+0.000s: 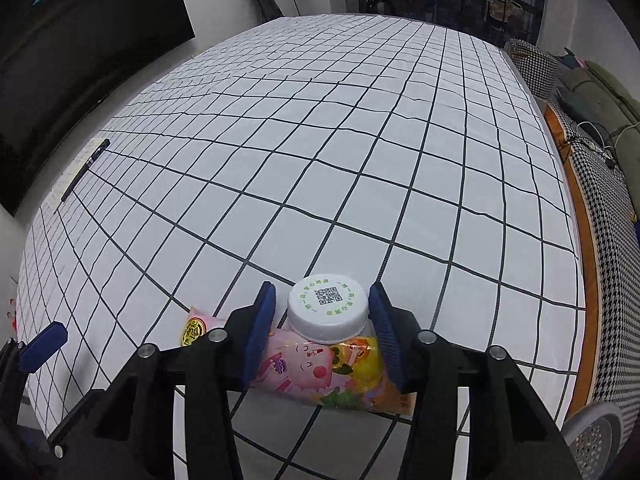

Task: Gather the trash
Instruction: 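Close the right tool on the white bottle cap beside the pink tube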

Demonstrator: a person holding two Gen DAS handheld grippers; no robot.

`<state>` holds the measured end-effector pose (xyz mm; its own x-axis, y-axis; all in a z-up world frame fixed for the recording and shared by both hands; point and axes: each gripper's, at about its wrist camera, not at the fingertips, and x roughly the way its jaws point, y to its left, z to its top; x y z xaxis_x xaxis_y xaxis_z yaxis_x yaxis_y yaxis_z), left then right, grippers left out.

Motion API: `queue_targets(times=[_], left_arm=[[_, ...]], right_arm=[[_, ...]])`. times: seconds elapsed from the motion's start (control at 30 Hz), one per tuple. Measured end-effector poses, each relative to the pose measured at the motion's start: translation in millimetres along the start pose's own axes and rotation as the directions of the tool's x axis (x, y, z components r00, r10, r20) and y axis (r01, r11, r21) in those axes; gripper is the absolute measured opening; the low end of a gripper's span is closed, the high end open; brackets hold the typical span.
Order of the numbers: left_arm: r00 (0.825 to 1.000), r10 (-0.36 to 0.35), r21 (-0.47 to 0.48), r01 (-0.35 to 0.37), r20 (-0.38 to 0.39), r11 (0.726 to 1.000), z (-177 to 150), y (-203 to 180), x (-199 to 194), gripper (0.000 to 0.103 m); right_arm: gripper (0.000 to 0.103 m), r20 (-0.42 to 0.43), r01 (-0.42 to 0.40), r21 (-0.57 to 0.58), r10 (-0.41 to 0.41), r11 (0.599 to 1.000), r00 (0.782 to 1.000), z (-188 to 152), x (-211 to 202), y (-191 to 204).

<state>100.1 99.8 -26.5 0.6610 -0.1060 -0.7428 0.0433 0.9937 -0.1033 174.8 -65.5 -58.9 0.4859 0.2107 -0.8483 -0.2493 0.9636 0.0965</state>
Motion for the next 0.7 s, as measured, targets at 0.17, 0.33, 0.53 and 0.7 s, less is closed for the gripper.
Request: queue_targets(times=[0.17, 0.33, 0.53, 0.7], left_arm=[[1.000, -0.006, 0.001, 0.006, 0.000, 1.000, 1.7, 0.2, -0.6, 0.078], [1.000, -0.019, 0.015, 0.019, -0.003, 1.000, 4.8, -0.8, -1.2, 0.078], [0.999, -0.037, 0.043, 0.036, 0.012, 0.998, 9.9, -5.2, -5.4, 0.078], [0.999, -0.041, 0.085, 0.040, 0.013, 0.996, 15.1, -9.5, -2.0, 0.078]], right_arm=[[0.039, 0.006, -0.003, -0.005, 0.003, 1.000, 1.000, -2.8, -2.6, 4.4], [0.039, 0.048, -0.008, 0.023, 0.007, 1.000, 0.999, -6.3, -22.0, 0.6], [0.039, 0.097, -0.009, 0.087, 0.001, 0.996, 0.995, -23.4, -58.5, -16.1], [0.039, 0.109, 0.007, 0.128, -0.022, 0.992, 0.994, -54.7, -83.4, -27.9]])
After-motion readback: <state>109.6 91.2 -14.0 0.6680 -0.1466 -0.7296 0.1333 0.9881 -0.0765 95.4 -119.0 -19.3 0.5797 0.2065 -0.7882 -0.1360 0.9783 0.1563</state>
